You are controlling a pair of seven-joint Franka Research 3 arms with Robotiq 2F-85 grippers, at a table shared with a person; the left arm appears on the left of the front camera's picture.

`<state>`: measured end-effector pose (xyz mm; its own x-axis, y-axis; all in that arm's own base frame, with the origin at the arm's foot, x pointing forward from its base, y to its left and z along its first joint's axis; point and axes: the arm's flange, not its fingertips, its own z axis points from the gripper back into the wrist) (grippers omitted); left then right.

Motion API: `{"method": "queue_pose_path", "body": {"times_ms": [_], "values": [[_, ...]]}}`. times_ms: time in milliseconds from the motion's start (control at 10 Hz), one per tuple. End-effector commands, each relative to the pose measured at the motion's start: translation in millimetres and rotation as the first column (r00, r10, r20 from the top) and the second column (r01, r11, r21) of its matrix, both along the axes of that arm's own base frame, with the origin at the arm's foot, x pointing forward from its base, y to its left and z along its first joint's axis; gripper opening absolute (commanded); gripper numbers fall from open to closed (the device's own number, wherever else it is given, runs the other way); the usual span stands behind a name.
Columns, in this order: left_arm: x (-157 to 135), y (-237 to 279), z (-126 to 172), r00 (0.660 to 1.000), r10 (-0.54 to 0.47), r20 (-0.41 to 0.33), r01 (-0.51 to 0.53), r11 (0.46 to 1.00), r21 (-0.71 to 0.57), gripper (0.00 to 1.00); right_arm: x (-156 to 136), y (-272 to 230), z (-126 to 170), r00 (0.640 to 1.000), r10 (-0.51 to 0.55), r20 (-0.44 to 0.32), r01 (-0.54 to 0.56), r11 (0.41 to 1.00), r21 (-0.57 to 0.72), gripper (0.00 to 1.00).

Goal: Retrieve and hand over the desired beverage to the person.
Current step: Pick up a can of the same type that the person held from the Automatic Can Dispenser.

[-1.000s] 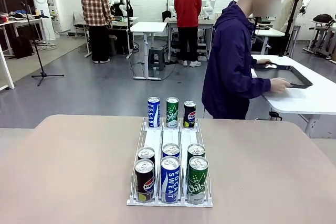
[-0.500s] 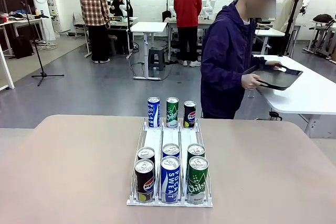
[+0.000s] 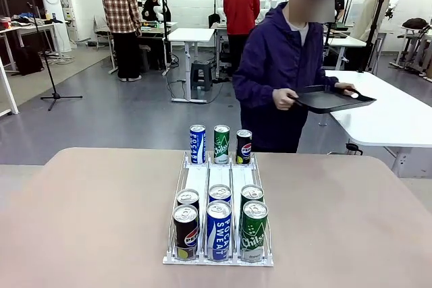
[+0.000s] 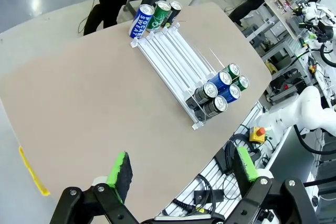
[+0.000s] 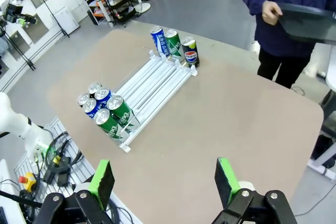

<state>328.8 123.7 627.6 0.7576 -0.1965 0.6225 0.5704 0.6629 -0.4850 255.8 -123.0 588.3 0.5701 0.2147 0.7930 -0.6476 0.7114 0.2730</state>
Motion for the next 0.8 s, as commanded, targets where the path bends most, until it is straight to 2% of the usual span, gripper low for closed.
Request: {"method": "queue_pose_path", "body": {"times_ms": [0,700], "values": [[1.1,2.0,0.6,1.0,-0.019,0.021,0.019,1.0,-0.009,1.0,1.4,1.1,-1.4,1.0,0.022,0.012,-0.022,1.0,0.013,1.0],[1.1,2.0,0.6,1.0,-0.019,0.021,0.019,1.0,-0.009,1.0,1.4,1.1,-1.4,1.0,0.022,0.012,-0.022,1.0,0.013,1.0]]}}
